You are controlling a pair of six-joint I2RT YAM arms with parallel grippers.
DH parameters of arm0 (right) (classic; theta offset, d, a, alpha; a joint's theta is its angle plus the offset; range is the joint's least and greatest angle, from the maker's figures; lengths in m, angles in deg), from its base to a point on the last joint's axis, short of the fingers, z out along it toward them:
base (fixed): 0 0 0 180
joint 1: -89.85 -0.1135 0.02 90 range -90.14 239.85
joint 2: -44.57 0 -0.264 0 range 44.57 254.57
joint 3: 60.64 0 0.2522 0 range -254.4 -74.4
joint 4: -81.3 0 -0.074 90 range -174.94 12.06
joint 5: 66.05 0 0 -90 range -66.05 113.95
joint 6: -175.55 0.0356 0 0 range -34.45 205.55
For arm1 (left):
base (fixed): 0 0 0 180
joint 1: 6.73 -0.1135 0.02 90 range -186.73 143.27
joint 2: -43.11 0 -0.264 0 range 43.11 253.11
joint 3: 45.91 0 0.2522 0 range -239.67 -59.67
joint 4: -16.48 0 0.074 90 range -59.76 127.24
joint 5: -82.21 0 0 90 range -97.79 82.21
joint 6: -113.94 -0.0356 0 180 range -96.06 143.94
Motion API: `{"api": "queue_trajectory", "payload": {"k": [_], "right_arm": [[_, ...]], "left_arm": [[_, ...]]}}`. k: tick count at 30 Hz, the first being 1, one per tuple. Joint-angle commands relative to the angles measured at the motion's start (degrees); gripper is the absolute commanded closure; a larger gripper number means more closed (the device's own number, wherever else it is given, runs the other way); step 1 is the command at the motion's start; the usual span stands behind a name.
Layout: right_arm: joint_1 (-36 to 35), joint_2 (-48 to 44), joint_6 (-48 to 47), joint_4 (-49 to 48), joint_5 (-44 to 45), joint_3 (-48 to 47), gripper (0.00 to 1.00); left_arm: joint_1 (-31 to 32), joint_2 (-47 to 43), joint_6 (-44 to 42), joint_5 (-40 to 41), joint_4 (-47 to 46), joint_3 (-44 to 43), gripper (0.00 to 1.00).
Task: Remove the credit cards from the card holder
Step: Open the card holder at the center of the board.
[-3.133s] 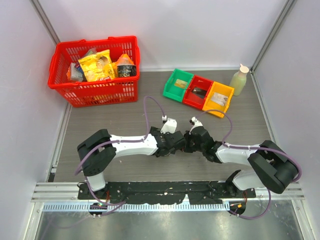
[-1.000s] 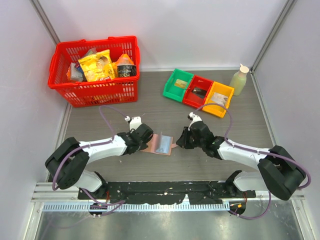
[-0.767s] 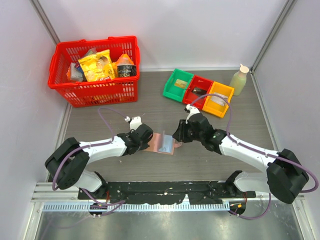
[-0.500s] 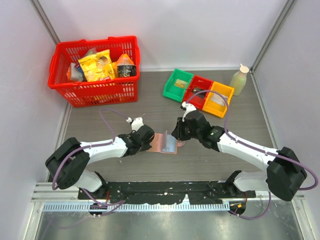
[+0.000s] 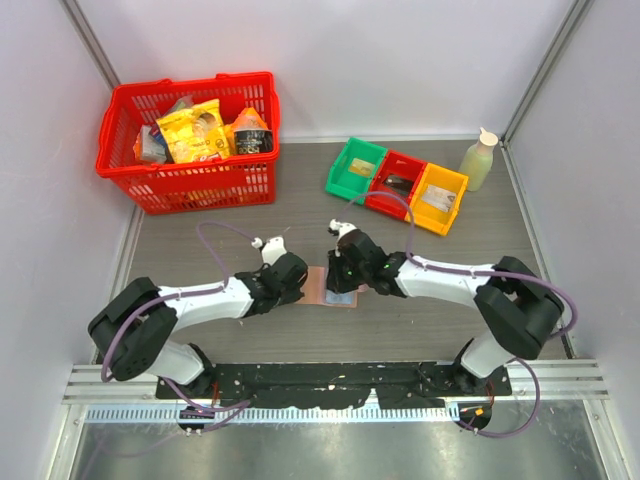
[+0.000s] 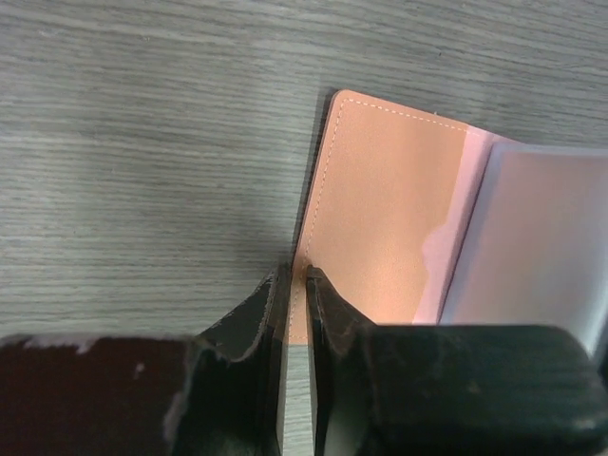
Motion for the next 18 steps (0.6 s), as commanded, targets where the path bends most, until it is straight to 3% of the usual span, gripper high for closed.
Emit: {"api": "queue_trajectory", "payload": {"k": [1,10,15,18], "right_arm": [[-2.04,4.61,-0.95,-6.78,-2.34,-5.35,0.91],[-2.92,11.74,-0.34,-6.43,-1.02,-7.55,0.91],[-2.92,12.36,-0.69,-5.64,-1.02,-8.16,0.91],[-3.01,11.58,-0.69,-5.55,-0.67,-7.99,0.91]], "left_arm": [[0.43,-3.26,2.58,-1.13,-1.19,3.13,0.82],[0.43,-15.21,4.69,-0.86,-1.72,6.48,0.55],[0.43,-18.65,3.81,-3.23,-4.17,5.07,0.55],[0.43,-16.55,3.11,-3.06,-5.06,3.32,0.64]]}}
